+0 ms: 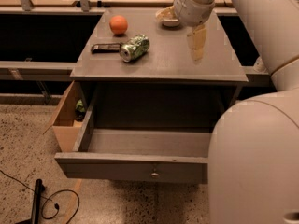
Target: Place green can into top drawer
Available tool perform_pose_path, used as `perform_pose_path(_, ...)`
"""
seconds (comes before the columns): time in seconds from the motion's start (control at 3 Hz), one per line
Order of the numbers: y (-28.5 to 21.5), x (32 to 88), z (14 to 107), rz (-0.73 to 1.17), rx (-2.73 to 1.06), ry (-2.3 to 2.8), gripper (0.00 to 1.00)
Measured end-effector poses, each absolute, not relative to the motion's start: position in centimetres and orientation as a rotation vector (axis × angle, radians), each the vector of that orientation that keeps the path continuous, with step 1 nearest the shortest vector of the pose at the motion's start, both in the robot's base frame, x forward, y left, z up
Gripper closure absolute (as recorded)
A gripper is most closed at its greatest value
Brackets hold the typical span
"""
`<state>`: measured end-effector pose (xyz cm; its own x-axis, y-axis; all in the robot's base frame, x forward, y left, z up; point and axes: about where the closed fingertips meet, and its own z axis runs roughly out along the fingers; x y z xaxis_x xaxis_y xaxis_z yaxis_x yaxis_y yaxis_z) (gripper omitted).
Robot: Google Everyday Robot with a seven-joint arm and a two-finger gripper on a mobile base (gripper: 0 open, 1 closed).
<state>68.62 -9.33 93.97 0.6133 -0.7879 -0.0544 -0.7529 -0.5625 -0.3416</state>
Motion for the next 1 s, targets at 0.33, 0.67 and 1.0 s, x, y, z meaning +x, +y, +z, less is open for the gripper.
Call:
perform_pose_path(0.33,-8.9,69.3,93.6,-0.16,-2.495,1.237,0.0)
perform_pose_path(0.67,-8.2,71.1,93.9,-0.215,-2.498,1.182,0.0)
perform_pose_path(1.0,-5.3,73.4,94.6,-0.266,-2.578,0.989,0.0)
